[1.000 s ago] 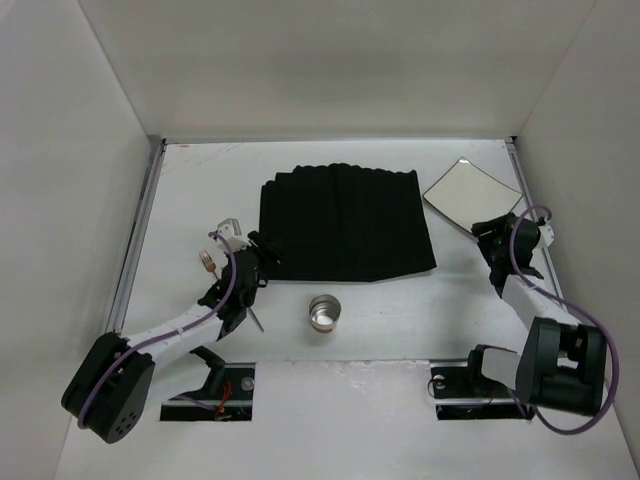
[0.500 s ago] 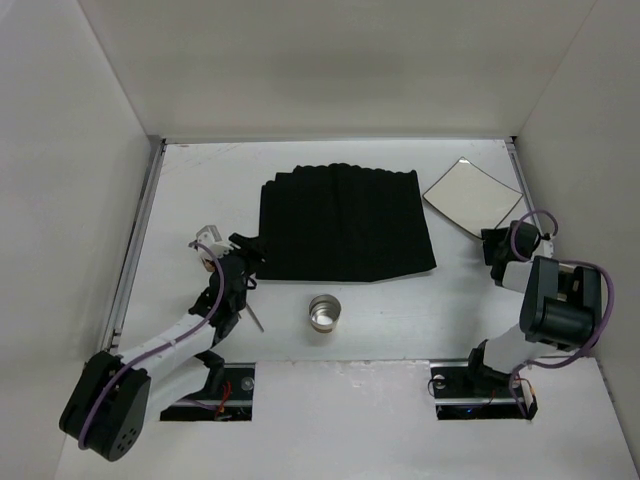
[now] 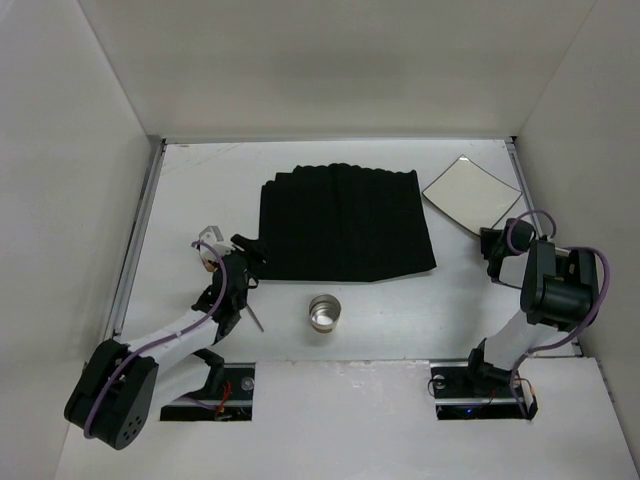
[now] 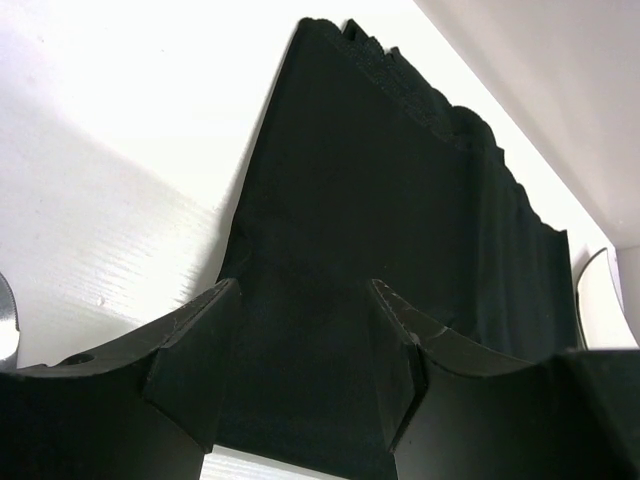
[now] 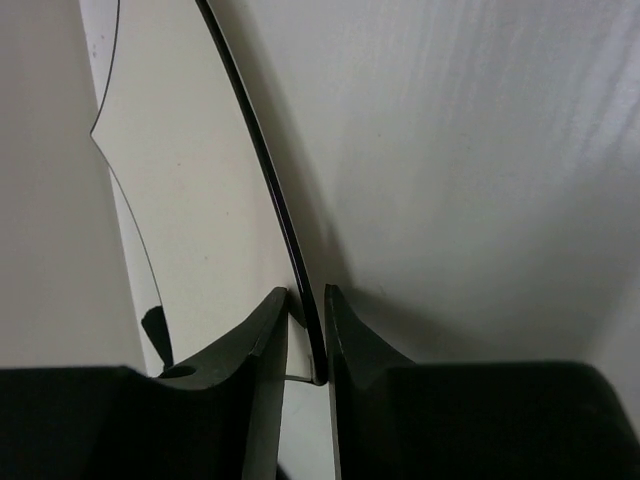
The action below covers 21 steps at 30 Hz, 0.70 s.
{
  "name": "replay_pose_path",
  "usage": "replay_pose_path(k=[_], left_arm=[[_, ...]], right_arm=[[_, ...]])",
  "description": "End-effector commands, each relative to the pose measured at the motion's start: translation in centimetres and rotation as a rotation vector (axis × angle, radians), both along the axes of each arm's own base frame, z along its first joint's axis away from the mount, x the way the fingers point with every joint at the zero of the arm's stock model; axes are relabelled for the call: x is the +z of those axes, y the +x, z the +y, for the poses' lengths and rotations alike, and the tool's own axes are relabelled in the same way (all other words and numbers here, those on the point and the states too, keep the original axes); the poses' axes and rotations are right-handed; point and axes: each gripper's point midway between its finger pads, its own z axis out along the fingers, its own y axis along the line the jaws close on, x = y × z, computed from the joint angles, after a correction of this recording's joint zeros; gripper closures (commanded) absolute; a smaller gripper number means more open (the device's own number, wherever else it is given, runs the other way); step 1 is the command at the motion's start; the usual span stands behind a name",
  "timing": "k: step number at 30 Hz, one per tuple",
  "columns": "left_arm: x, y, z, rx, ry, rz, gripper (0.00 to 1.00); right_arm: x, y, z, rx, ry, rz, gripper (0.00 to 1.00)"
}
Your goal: Set the dinner table for one person
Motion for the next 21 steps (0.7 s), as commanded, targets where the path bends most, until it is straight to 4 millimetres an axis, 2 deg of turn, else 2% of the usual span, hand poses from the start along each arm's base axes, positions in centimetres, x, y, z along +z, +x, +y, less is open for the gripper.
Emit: replay_pose_path(k=[1, 3, 7, 12, 17, 19, 21], left_arm=[[1.7, 0.7, -0.3, 0.003, -0.043, -0.060, 0.49], [1.9, 0.7, -0.3, 0.004, -0.045, -0.065, 0.49], [1.8, 0.7, -0.4, 0.001, -0.041, -0.060, 0.50], [1.7, 0.9, -0.6, -0.006, -0.045, -0.060, 0.50], [1.7, 0.8, -0.7, -0.011, -0.047, -0.063, 0.50], [1.8, 0.9, -0.8, -0.014, -0.042, -0.065, 0.51], [1.8, 0.9, -0.8, -0.014, -0.042, -0.064, 0.51]], right_arm=[[0.6, 2.0, 0.6, 0.012, 0.019, -0.045, 0.76], [-0.3, 2.2, 0.9, 0.012, 0.044, -0.035, 0.76], [-0.4, 2.2, 0.7, -0.014, 0.046, -0.065, 0.56], [-0.7, 2.5, 0.8, -0.007, 0.056, -0.068, 0.55], [-0.7, 2.4, 0.6, -0.023, 0.060, -0.056, 0.87], [-0.4, 2.4, 0.7, -0.021, 0.058, -0.081, 0.94], [1.0, 2.4, 0.8, -0.013, 0.039, -0.145, 0.96]])
